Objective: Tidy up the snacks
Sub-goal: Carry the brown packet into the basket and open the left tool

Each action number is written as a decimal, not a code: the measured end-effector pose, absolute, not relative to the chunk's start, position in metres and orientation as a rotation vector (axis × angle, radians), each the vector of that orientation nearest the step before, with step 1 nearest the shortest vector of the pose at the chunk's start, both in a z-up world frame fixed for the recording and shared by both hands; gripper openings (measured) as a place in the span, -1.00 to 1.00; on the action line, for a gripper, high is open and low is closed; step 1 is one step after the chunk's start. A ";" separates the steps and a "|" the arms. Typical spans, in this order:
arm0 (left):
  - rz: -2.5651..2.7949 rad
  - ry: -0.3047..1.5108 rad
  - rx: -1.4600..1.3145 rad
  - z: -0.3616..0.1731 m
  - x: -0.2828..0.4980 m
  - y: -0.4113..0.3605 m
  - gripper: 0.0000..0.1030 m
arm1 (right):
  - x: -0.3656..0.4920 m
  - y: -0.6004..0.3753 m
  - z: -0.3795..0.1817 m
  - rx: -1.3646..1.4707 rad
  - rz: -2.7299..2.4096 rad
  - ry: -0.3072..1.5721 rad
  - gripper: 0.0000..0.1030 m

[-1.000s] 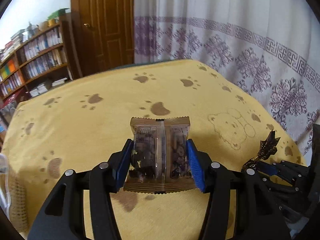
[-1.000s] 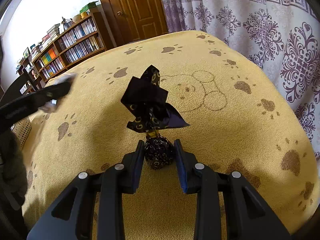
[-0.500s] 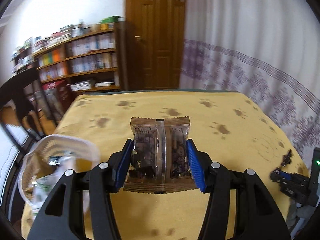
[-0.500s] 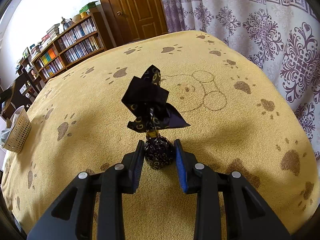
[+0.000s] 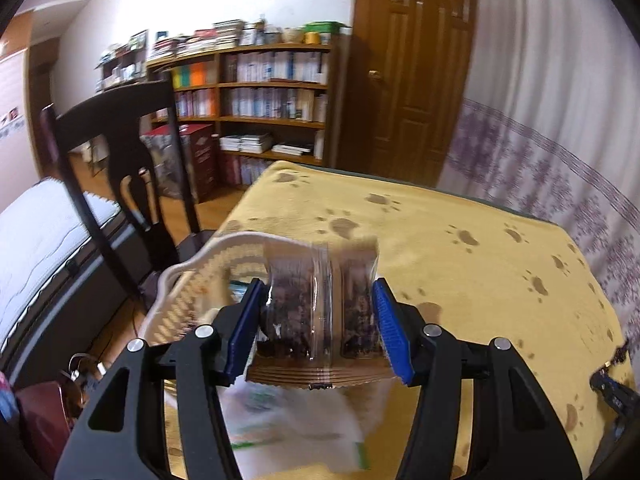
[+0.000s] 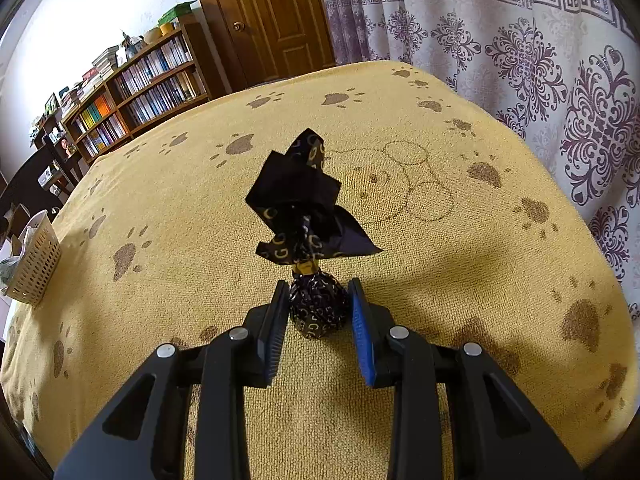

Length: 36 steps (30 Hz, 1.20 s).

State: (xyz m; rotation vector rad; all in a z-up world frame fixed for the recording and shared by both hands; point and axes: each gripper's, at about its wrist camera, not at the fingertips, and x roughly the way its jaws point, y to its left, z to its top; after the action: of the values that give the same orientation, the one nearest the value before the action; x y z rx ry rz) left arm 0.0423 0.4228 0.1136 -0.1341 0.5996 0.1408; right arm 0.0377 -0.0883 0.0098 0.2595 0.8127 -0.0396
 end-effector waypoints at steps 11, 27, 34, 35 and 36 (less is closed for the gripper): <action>0.207 0.546 -0.207 0.130 0.029 0.461 0.84 | 0.038 -0.088 0.010 0.260 -0.040 0.813 -0.40; 0.163 0.629 0.017 0.099 0.030 0.429 0.92 | 0.038 -0.088 0.010 0.260 -0.040 0.813 -0.40; 0.293 0.661 -0.003 0.082 0.045 0.459 0.92 | 0.038 -0.088 0.010 0.258 -0.041 0.813 -0.40; 0.291 0.666 -0.023 0.082 0.045 0.464 0.92 | 0.038 -0.088 0.010 0.258 -0.042 0.813 -0.40; 0.283 0.669 -0.054 0.083 0.045 0.470 0.92 | 0.037 -0.089 0.010 0.258 -0.043 0.812 -0.40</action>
State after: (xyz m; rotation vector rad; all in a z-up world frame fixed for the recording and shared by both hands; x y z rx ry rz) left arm 0.0447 0.4697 0.0826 -0.0535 0.6688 0.2830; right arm 0.0375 -0.0885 0.0102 0.2577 0.8124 -0.0433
